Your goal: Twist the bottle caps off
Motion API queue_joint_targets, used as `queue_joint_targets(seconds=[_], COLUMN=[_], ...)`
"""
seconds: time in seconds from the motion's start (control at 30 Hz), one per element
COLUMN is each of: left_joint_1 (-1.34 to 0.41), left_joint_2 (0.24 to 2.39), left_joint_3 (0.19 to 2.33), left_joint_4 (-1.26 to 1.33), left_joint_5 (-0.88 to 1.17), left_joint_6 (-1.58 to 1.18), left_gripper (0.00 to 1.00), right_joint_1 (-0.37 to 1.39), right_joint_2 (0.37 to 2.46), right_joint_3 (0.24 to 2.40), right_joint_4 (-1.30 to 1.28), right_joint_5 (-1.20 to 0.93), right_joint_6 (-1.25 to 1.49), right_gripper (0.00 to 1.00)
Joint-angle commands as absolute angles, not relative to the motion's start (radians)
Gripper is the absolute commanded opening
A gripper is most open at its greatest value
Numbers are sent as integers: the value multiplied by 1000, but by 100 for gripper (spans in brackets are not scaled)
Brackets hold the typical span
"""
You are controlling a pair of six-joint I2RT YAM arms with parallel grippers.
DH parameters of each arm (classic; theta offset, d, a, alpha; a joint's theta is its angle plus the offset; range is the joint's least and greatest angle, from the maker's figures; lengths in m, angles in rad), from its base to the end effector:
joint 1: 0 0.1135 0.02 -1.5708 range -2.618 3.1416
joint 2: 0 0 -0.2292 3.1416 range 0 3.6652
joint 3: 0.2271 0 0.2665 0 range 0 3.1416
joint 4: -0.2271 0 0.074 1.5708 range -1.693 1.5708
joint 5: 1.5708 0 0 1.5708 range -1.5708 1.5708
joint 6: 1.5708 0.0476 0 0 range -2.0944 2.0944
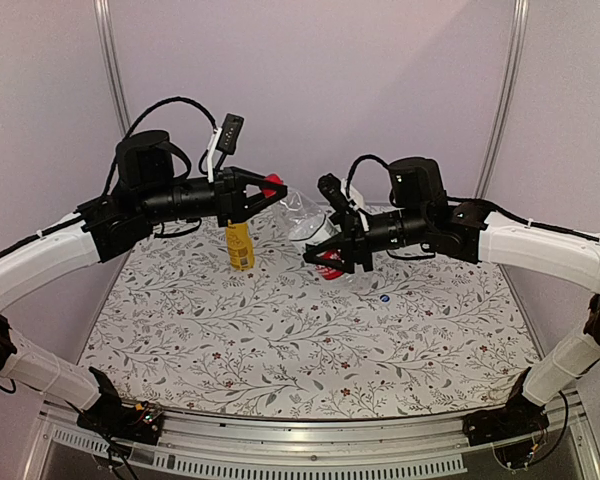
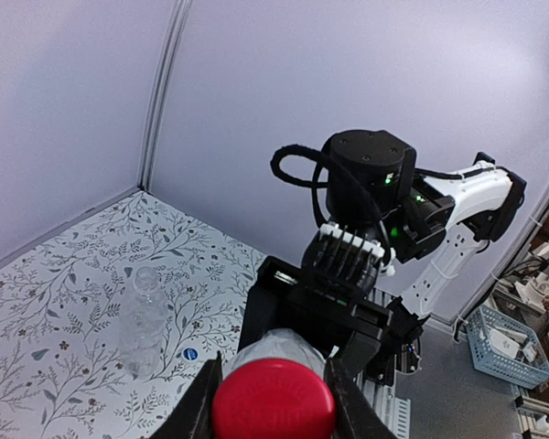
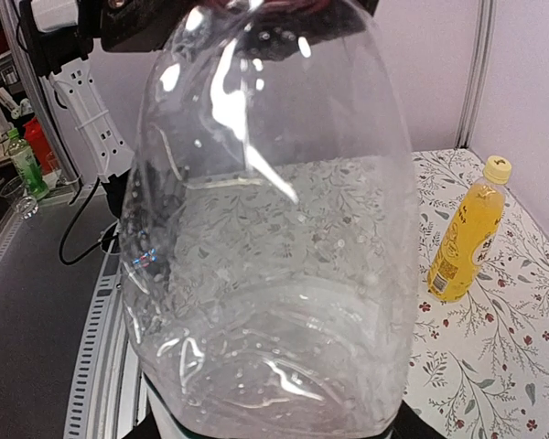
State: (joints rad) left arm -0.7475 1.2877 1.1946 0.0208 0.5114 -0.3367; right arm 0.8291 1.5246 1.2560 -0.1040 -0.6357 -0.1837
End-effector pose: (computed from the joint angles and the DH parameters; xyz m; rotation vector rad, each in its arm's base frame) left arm 0.2301 -0.2450 0.3608 0.7677 1.6141 -1.2225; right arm 0.2361 0.2995 0.2905 -1.3362 1.5010 1.0364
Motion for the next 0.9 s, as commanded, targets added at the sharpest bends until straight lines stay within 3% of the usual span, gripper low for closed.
queue_joint_targets(seconds=[0.0,0.17,0.5,0.57,0.67,0.87], left_joint_1=[-746,-746,-743,-742,-742,-741], left_joint_2=[1268,1261,1224,1212,1199,1206], left_joint_3=[1177,1177,1172,1171,1170,1183], left_joint_4=[30,28,27,26,30,28], left_joint_5=[516,509,484,500,566,598], left_joint_6=[-336,-325,-273,-257,-238,-227], left_gripper=[5,28,91,95,93,75], right_joint_1=[831,831,831,831,831,833], right_joint_2=[1520,1517,1504,1504,1505,1498], right_joint_3=[1267,1263,1235,1231,1224,1215], right_joint_4=[-74,-66,-61,-64,-65,-55], right_joint_5=[-665,-695,-742,-750,-760,-781], right_joint_6=[-186,-183,-161,-162,-161,-161], right_gripper=[48,40,35,35,34,34])
